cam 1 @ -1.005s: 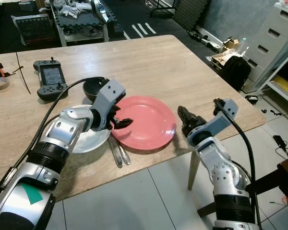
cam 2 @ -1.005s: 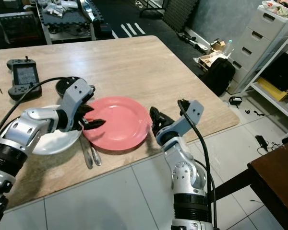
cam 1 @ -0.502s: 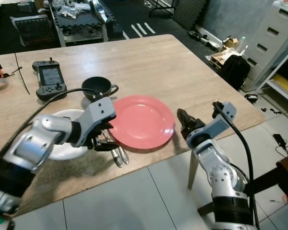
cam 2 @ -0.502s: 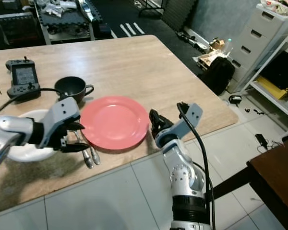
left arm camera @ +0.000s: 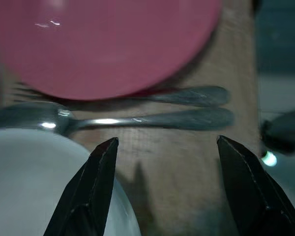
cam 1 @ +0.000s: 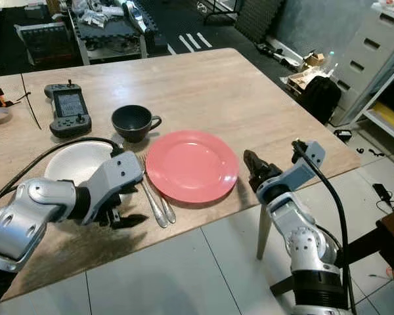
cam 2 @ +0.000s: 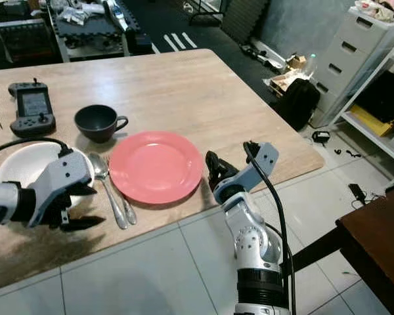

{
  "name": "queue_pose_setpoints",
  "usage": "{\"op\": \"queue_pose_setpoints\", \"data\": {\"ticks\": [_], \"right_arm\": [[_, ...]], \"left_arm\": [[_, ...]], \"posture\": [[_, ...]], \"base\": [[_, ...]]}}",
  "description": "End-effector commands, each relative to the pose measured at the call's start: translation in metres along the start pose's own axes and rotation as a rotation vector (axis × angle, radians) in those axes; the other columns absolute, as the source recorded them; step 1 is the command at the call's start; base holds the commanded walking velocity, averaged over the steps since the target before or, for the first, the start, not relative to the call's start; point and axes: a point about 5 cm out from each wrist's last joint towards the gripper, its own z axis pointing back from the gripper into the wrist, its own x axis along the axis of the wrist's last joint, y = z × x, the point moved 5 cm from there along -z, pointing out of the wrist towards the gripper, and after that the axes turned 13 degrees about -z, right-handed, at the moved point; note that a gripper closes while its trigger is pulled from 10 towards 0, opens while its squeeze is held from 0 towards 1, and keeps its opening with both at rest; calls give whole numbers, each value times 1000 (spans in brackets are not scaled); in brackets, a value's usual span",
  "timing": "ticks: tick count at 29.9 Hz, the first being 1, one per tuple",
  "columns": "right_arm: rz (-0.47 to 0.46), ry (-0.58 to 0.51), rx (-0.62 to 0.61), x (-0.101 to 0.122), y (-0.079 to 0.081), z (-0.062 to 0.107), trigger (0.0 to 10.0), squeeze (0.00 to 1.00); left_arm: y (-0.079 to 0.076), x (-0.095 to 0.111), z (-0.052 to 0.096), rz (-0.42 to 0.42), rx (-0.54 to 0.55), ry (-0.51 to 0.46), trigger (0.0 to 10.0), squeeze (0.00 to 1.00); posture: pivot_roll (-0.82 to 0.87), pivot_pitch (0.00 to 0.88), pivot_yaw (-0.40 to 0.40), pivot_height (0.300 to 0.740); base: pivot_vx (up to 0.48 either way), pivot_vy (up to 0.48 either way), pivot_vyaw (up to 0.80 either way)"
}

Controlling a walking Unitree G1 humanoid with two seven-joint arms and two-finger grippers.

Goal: Setting the table

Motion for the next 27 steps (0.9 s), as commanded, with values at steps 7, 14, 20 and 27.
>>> {"op": "queue_pose_setpoints", "data": {"ticks": [7,14,20,27], "right_arm": [[-14,5,-45,-3,-15,6,10000,0],[-18,10,-47,-5,-16,5,10000,0],[-17,9,-36,-5,-12,3,10000,0],[-16,-1,-13,-5,-4,3,10000,0]], "left_arm": [[2,-14,18,23,38,84,10000,0],[47,-33,25,42,326,165,10000,0],[83,-23,19,53,501,79,10000,0],[71,6,-31,30,358,-78,10000,0]], "posture": [[85,198,14,740],[90,198,7,740],[89,193,5,740],[82,194,7,740]], "base": [[0,0,0],[0,0,0],[0,0,0],[0,0,0]]}}
